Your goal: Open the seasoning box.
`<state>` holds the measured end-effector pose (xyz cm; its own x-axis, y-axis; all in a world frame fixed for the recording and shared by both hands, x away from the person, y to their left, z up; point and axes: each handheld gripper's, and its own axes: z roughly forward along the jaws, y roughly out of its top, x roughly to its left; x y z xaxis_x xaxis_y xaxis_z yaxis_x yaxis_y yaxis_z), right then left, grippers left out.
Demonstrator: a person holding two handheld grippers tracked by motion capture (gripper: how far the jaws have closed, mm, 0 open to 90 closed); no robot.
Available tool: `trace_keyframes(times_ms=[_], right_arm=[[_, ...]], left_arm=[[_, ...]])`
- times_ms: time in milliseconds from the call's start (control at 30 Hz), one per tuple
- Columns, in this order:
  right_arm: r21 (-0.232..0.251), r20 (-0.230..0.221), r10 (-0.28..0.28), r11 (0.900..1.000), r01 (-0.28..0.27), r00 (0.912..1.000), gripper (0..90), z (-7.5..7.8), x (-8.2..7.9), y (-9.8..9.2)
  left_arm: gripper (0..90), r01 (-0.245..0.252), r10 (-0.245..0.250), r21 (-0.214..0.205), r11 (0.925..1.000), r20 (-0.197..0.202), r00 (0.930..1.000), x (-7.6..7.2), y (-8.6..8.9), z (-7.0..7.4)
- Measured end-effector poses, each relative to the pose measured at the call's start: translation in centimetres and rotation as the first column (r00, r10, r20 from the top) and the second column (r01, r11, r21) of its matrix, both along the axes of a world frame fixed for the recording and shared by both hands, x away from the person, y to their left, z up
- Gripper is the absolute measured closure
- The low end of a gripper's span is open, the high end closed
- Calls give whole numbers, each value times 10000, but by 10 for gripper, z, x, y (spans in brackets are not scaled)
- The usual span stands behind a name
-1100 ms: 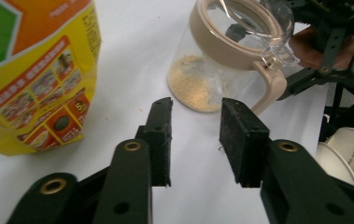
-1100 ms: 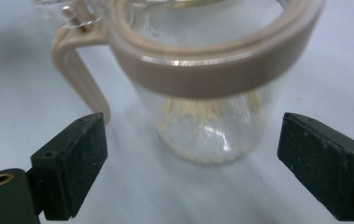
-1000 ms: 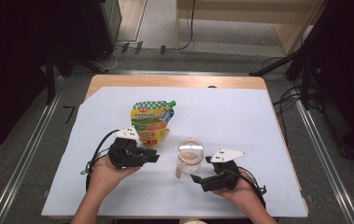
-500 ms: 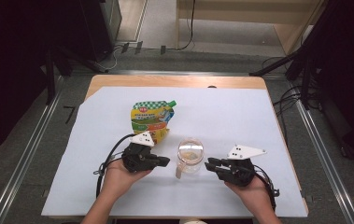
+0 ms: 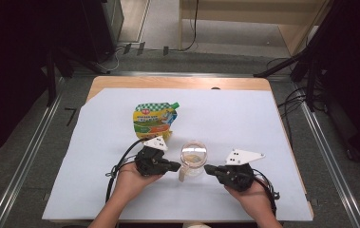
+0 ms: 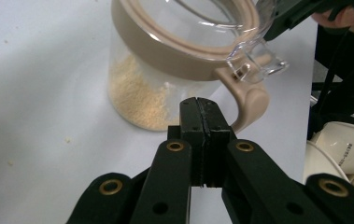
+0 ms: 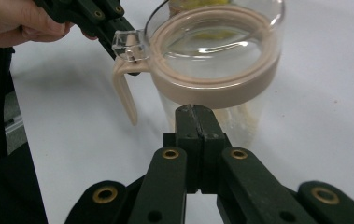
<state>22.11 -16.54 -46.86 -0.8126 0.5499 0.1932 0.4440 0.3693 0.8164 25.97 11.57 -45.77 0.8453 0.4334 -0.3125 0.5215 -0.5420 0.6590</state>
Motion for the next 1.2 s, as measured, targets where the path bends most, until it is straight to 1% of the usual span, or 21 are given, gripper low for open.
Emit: trace_keyframes(times_ms=[133,233,300,400,500,600,700,867,933,967,1033,1100,1167,1200], right_arm=[[-31,62,108,9999,-108,9999,900,-1,-1,7],[-104,40,219,9997,-219,9998,900,-3,-1,11],[-160,120,225,9996,-223,9997,900,-3,-1,12],[-109,94,237,9997,-236,9997,900,-3,0,10],[-117,64,94,9999,-93,9999,900,-2,0,8],[-70,47,-113,9999,113,9999,900,-2,2,4],[-19,27,-327,9995,327,9995,900,-2,6,-2],[-19,-88,-585,9983,585,9982,900,-1,8,-8],[0,-136,-633,9980,633,9979,900,-1,9,-9],[-30,-245,-703,9975,702,9972,900,1,9,-9],[-4,-334,-683,9977,683,9971,900,3,8,-10],[-30,-211,-671,9977,670,9975,900,4,5,-10],[-5,-271,-676,9977,676,9973,900,4,2,-11],[-39,-264,-704,9975,703,9972,900,5,0,-11]], left_arm=[[900,59,-59,-76,10000,9,10000,-2,-4,-1],[900,31,-31,-45,10000,73,10000,-3,-5,0],[900,15,-15,-88,10000,-5,10000,-2,-5,-1],[900,1,-1,-18,10000,71,10000,-3,-5,0],[900,65,-65,-68,10000,-40,10000,-4,-7,-1],[900,124,-125,-120,9999,-46,9999,-7,-13,-1],[900,193,-192,-327,9993,26,9998,-10,-20,0],[900,264,-266,-460,9986,-30,9996,-10,-29,-3],[900,227,-225,-393,9990,56,9997,-11,-33,-3],[900,215,-212,-383,9990,81,9997,-12,-35,-3],[900,285,-280,-441,9986,130,9995,-12,-39,-4],[900,362,-357,-492,9981,117,9993,-13,-41,-5],[895,354,-351,-473,9983,85,9993,-12,-41,-5],[883,246,-246,-437,9987,19,9997,-12,-40,-4]])
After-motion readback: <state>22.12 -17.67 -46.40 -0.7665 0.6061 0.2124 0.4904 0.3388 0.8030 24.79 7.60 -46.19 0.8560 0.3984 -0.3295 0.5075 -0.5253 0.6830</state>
